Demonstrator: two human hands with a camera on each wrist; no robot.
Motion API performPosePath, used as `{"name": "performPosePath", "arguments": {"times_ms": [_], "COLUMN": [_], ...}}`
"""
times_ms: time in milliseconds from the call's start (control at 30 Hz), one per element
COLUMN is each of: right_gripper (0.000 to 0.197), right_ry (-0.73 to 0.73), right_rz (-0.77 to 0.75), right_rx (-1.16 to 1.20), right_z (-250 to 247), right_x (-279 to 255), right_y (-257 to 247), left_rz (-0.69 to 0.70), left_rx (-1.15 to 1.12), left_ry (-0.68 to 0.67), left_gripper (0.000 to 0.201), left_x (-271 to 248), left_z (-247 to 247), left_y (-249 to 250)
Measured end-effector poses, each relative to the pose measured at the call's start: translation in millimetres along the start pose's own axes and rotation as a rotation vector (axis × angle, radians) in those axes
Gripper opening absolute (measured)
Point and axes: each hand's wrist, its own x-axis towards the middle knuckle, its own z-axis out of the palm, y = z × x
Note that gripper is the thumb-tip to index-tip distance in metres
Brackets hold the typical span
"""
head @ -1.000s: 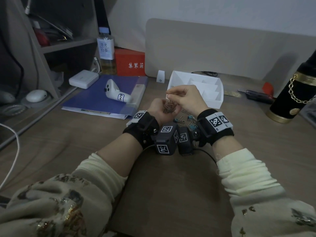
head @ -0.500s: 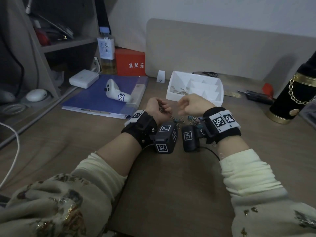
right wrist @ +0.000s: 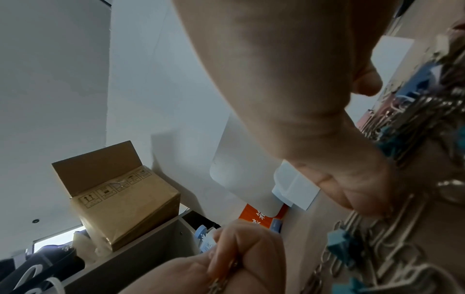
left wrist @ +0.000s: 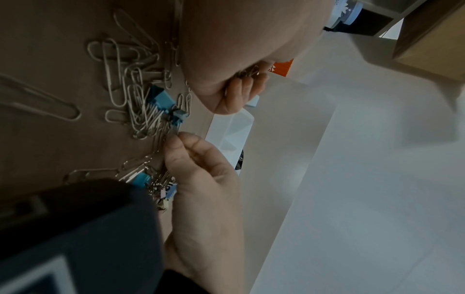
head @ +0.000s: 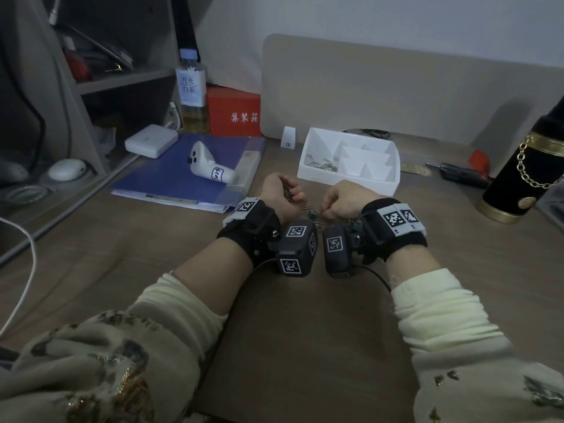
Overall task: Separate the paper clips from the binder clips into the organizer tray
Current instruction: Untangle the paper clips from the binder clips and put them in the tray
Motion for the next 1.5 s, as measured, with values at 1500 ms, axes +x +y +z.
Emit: {"name": "performPosePath", "arguments": {"times_ms": [1500], "right_gripper": [0.025], "right_ry": [-0.086], "right_rz": [-0.162], "right_rx": [-0.194], "right_z": [10], "right_x": [1], "right_y": [-16], "left_rz": [-0.051], "left_rx": [0.013], "left_ry": [-0.015], "left_gripper": [0.036], "left_x": [1], "left_z": [1], "left_y": [1]}}
